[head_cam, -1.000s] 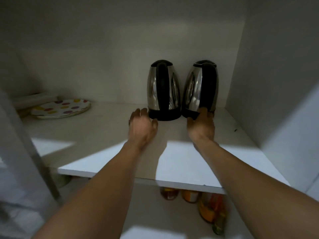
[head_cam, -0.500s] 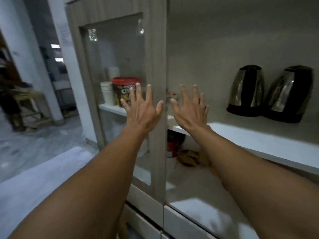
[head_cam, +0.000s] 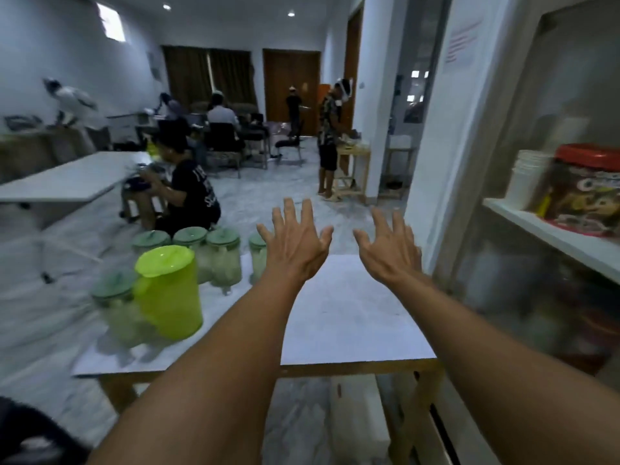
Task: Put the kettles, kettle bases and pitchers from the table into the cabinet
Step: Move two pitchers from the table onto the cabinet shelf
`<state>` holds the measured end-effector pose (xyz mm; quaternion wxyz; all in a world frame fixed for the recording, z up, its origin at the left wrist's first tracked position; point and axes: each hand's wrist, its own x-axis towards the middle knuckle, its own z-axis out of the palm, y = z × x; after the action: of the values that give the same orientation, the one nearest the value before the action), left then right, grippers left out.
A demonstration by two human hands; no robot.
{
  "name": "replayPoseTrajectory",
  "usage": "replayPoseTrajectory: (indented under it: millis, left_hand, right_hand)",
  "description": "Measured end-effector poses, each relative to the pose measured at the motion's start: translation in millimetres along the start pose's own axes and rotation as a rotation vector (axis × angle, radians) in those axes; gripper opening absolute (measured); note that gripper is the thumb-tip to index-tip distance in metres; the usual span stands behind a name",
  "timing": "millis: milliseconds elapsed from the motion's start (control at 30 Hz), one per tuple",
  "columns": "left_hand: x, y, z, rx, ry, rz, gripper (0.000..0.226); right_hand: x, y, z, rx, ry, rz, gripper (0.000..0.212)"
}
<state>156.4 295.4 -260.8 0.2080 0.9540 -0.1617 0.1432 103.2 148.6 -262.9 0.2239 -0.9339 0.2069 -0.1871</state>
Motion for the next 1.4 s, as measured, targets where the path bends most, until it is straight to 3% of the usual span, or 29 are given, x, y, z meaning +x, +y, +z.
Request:
replayPoseTrajectory:
  millis: [267, 467, 600, 767, 867, 1033, 1167, 1400]
  left_hand:
    - [-24.9, -129.3, 18.7, 0.040, 0.040, -0.474, 0.069]
    - [-60.1, -225.8, 9.7, -0.001, 0.155, -0.815, 0.057]
    - [-61.8, -288.1, -2.9, -0.134, 0.216, -0.987, 0.051]
    - [-42.7, -365.5, -5.4, -0.445, 0.217, -1.130, 0.059]
    - [-29.4, -406.5, -2.3, -0.647, 0.171, -1.186, 0.069]
    - [-11.7, -436.6, 15.7, -0.897, 0.024, -1.228, 0.067]
    - [-7.9, -440.8, 34.6, -0.937, -0.067, -1.223, 0.060]
    - [-3.0, -440.9, 41.9, -0.885, 0.042, -1.002, 0.049]
  right_hand:
    - [25.9, -62.8, 127.2, 0.148, -0.379, -0.219, 0.060]
    - [-8.7, -125.5, 210.5, 0.260, -0.604, -0.339, 0.053]
    - [-33.2, -185.4, 255.4, 0.380, -0.747, -0.246, 0.049]
    - [-51.0, -261.0, 300.6, 0.653, -0.816, 0.075, 0.046]
    - [-55.5, -295.1, 322.1, 0.748, -0.828, 0.267, 0.053]
    - [-54.7, -313.9, 348.1, 0.839, -0.741, 0.425, 0.040]
    - [-49.0, -312.2, 360.4, 0.865, -0.668, 0.436, 0.032]
    - [-39.2, -293.7, 351.2, 0.882, -0.588, 0.468, 0.041]
